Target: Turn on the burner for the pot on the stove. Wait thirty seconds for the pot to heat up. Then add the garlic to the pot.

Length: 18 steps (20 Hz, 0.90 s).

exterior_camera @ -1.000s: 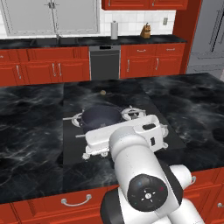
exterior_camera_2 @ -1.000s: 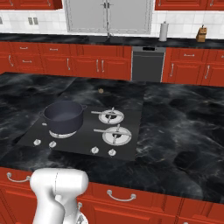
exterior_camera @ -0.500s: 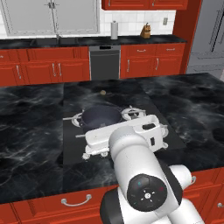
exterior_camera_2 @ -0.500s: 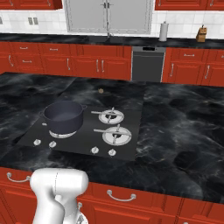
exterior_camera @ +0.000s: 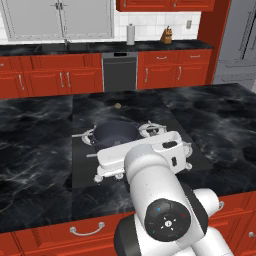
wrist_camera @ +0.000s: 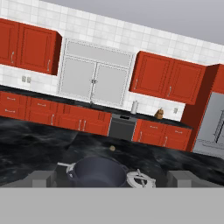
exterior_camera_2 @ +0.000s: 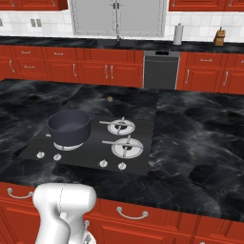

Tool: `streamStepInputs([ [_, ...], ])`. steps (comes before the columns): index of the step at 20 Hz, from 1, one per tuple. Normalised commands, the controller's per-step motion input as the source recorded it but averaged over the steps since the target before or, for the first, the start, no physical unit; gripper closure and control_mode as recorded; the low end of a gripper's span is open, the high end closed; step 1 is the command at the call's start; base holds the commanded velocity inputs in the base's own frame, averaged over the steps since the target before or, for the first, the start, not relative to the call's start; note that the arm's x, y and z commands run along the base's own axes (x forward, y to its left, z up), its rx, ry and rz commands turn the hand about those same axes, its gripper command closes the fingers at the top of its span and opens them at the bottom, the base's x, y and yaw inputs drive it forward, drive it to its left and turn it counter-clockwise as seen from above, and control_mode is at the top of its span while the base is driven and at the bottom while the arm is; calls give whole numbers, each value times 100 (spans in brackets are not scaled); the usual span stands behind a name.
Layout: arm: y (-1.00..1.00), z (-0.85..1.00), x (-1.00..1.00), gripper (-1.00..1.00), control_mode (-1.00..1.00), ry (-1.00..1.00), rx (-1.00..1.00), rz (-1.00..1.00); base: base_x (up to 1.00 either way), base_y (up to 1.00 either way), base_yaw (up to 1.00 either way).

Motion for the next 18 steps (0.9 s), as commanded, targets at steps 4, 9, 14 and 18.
streamStepInputs([
  [4, 0, 0, 0, -100, -100, 0, 0, 0, 0, 0, 0],
  [9, 0, 0, 0, -100, -100, 0, 0, 0, 0, 0, 0],
  [14, 0, 0, 0, -100, -100, 0, 0, 0, 0, 0, 0],
  [18, 0, 0, 0, -100, -100, 0, 0, 0, 0, 0, 0],
])
